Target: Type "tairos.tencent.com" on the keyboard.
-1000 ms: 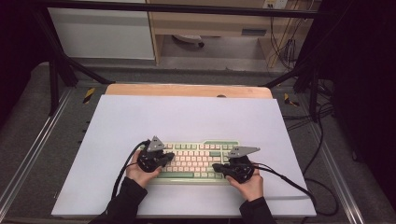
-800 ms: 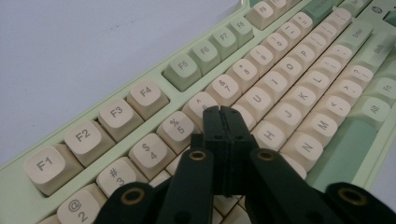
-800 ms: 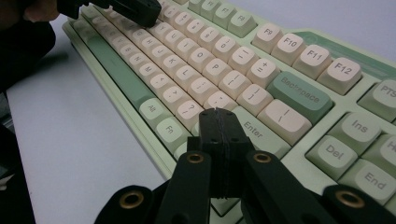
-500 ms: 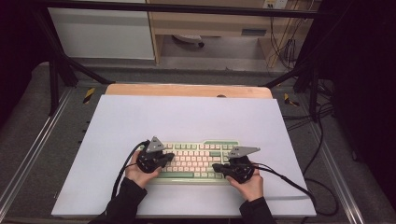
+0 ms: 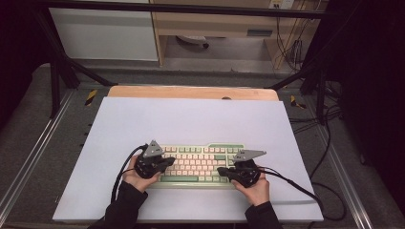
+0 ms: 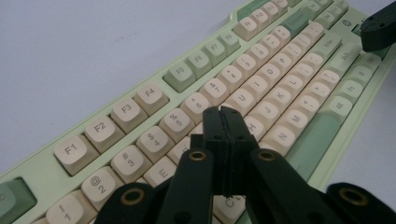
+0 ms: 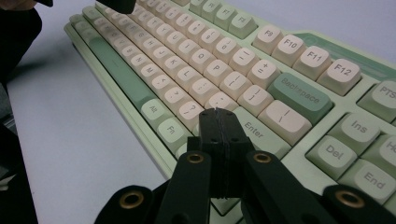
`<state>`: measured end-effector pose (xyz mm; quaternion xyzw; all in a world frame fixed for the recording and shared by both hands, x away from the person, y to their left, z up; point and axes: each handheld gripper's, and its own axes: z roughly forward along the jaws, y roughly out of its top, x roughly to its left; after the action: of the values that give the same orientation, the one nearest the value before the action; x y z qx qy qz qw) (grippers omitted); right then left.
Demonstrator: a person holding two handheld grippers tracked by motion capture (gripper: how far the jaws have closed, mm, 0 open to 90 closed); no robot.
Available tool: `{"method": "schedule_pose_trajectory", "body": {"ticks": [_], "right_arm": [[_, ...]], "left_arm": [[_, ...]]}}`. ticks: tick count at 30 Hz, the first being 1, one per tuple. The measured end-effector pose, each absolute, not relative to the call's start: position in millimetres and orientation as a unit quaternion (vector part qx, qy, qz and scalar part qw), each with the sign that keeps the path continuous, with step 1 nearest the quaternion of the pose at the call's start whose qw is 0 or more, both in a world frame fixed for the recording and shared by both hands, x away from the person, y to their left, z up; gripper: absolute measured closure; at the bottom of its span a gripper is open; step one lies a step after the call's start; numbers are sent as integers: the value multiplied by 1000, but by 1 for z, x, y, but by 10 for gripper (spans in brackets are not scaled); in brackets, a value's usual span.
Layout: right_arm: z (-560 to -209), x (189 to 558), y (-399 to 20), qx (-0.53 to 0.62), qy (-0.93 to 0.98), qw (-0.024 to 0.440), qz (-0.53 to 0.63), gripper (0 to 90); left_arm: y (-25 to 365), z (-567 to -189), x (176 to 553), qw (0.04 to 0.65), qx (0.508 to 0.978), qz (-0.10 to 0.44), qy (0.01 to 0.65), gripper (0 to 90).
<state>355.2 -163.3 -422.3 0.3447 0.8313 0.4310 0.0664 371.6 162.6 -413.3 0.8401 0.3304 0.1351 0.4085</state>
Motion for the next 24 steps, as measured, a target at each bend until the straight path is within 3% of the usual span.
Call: {"method": "schedule_pose_trajectory", "body": {"ticks": [24], "right_arm": [[-420,355,-149,335,835,63,432,900]], "left_arm": [[206,-419,354,410,829,143,354,892]]}}
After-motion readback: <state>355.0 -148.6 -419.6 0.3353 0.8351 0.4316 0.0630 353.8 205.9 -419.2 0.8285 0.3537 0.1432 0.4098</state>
